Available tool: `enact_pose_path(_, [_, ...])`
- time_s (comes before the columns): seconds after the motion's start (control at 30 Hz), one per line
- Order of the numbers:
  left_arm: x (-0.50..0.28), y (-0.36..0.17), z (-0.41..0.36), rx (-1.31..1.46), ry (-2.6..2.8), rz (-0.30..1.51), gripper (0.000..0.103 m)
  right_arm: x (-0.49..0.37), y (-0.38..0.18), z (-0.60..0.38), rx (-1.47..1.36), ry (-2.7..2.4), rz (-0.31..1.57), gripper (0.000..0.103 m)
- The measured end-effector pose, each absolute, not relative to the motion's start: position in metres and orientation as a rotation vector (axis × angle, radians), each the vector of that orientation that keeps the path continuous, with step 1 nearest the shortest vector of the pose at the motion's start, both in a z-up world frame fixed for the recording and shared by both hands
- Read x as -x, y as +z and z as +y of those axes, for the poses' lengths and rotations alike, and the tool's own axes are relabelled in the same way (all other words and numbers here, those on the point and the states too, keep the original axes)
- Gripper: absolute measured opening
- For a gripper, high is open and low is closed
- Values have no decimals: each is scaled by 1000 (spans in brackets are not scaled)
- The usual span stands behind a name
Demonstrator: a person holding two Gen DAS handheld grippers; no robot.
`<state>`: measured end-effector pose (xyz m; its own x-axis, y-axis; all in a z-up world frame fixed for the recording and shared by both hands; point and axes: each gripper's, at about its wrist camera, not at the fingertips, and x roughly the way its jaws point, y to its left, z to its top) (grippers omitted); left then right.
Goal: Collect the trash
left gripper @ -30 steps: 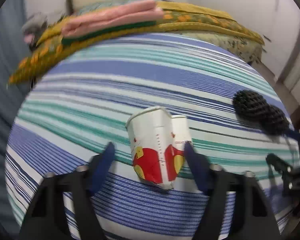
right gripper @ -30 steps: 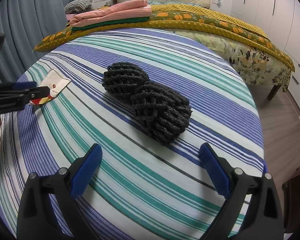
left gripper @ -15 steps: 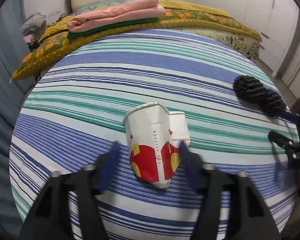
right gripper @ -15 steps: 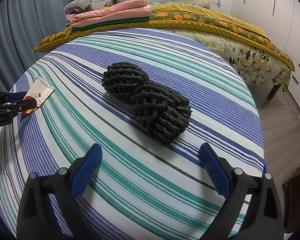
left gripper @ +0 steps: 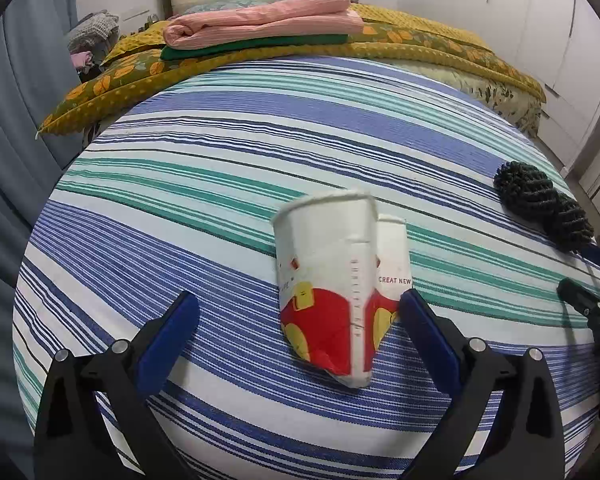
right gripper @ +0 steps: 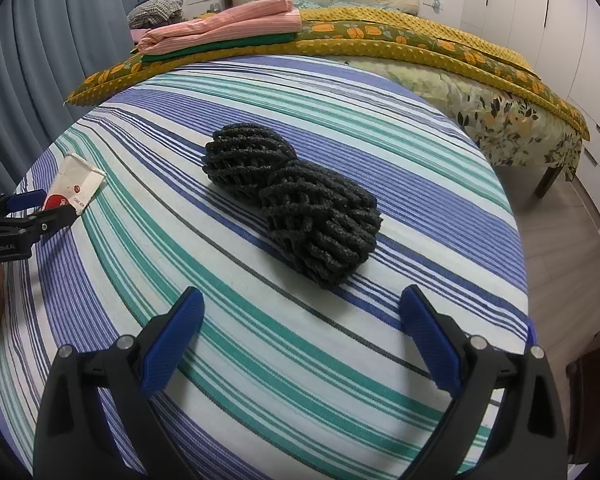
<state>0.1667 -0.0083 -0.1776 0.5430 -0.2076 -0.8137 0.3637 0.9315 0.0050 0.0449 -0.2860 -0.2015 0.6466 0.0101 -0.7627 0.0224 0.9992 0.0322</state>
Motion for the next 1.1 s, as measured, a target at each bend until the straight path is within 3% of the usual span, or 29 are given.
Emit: enact_pose_path(1.1, [-167, -178, -5, -194, -374, 943, 99, -44, -202, -289, -61, 5, 868, 96])
